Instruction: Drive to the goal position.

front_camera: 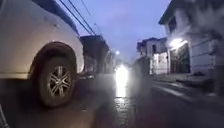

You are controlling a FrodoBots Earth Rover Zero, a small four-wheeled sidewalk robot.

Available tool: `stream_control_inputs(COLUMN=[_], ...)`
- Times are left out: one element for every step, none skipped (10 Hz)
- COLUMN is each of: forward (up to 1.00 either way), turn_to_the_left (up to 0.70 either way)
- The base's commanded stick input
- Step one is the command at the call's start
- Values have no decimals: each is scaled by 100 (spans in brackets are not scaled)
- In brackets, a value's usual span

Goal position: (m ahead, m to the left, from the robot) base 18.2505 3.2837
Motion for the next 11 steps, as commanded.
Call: stream_control_inputs(forward=[70, 70, 70, 70, 70, 70, 70, 70, 70, 70, 70], turn_to_the_left=[-10, 0, 0, 0, -6, -28, -35, -17, 0, -6, -23])
